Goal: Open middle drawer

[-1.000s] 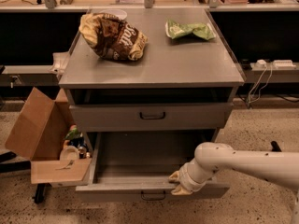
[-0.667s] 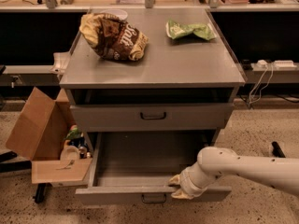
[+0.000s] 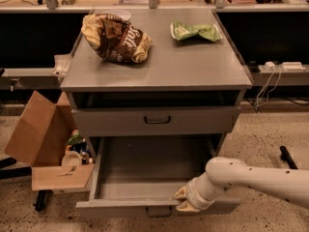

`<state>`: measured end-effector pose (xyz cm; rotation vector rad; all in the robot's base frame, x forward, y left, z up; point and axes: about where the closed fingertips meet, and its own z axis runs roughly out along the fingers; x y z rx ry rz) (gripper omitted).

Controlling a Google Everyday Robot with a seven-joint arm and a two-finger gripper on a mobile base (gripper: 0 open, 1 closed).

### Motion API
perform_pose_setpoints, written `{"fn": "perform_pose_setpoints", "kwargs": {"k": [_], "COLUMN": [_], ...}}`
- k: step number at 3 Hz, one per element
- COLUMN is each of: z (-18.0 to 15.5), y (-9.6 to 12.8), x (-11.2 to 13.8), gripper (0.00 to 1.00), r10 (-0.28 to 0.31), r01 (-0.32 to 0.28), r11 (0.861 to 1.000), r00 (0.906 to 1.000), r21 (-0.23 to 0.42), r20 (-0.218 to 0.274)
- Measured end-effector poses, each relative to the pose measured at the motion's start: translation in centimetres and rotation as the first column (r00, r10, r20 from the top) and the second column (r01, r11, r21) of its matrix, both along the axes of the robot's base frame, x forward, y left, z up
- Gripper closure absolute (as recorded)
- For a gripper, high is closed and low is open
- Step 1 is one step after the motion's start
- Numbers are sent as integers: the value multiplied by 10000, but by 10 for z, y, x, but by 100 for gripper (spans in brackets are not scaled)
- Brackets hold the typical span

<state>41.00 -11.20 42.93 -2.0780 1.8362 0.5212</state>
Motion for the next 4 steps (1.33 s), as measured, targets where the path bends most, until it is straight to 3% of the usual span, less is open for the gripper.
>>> {"fn": "perform_pose_setpoints", "kwargs": {"k": [3, 4], "z": [0, 0], "y": [0, 0], "x": [0, 0], "gripper": [0, 0], "r10": [1, 1], "r01": [-1, -1], "r11": [10000, 10000], "r00": [10000, 10000], "r21": [0, 0], "r20": [-1, -1]}}
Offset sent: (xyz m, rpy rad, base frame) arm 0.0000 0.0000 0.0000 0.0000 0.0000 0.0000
